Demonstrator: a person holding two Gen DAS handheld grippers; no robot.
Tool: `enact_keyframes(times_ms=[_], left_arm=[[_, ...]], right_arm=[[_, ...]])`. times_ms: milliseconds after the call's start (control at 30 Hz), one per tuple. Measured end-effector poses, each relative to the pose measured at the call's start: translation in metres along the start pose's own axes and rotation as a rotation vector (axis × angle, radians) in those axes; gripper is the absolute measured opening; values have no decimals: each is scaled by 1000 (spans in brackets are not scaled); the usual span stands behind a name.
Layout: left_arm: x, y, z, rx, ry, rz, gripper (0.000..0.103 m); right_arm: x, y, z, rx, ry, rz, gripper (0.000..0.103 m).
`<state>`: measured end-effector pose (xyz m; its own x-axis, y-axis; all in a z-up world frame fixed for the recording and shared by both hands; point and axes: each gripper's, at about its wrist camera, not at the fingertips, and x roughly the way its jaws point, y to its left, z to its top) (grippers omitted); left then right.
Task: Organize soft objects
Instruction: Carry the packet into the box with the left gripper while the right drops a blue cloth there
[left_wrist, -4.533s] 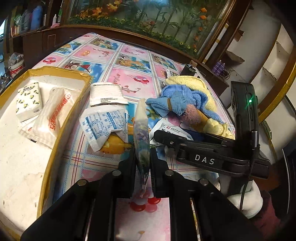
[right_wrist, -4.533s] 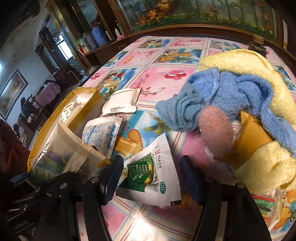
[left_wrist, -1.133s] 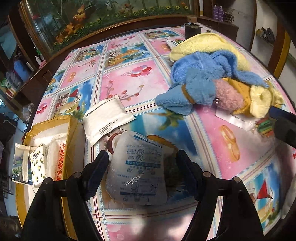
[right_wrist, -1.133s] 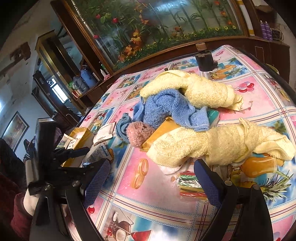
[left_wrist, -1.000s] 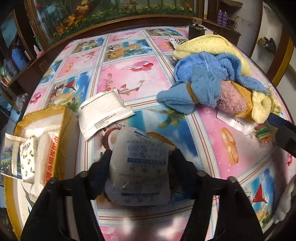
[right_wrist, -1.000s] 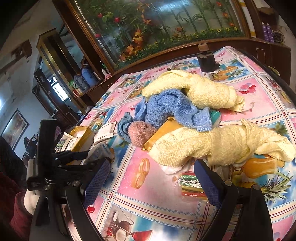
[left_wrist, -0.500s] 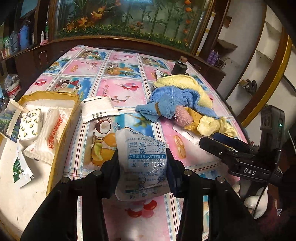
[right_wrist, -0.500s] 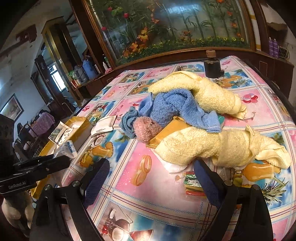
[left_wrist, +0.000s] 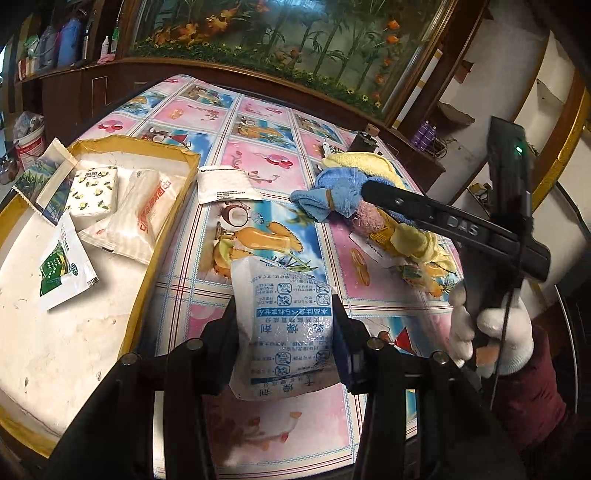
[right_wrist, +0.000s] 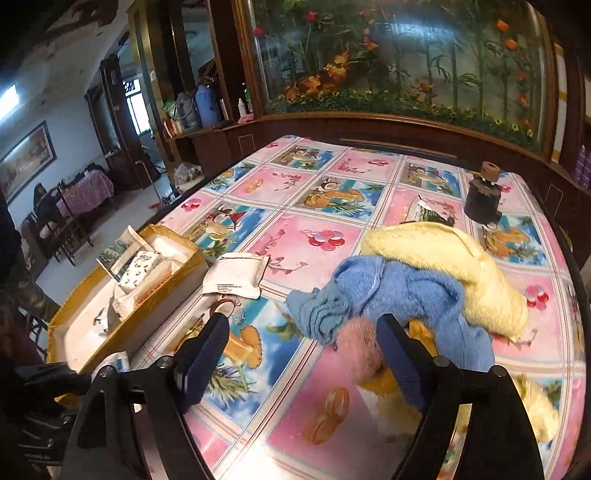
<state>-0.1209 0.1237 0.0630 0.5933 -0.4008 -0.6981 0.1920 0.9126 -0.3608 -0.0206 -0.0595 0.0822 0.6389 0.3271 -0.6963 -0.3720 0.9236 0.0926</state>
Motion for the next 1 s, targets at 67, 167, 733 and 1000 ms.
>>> enact_keyframes(times_ms=[67,167,733,1000], left_arm=[[-4,4,0,-11,-9,-2,42],[-8,12,0,-36,-14,-4,42],[-36,52,-6,-144,-45,30,42],[-39,58,-4,-147,-50,20,42]], right_arm=[[20,8,11,-57,40,-25,74],[50,12,17,-86,114,-52,61],[84,26,1,-116,231,-42,38],[49,32,4,-87,150,-39,28]])
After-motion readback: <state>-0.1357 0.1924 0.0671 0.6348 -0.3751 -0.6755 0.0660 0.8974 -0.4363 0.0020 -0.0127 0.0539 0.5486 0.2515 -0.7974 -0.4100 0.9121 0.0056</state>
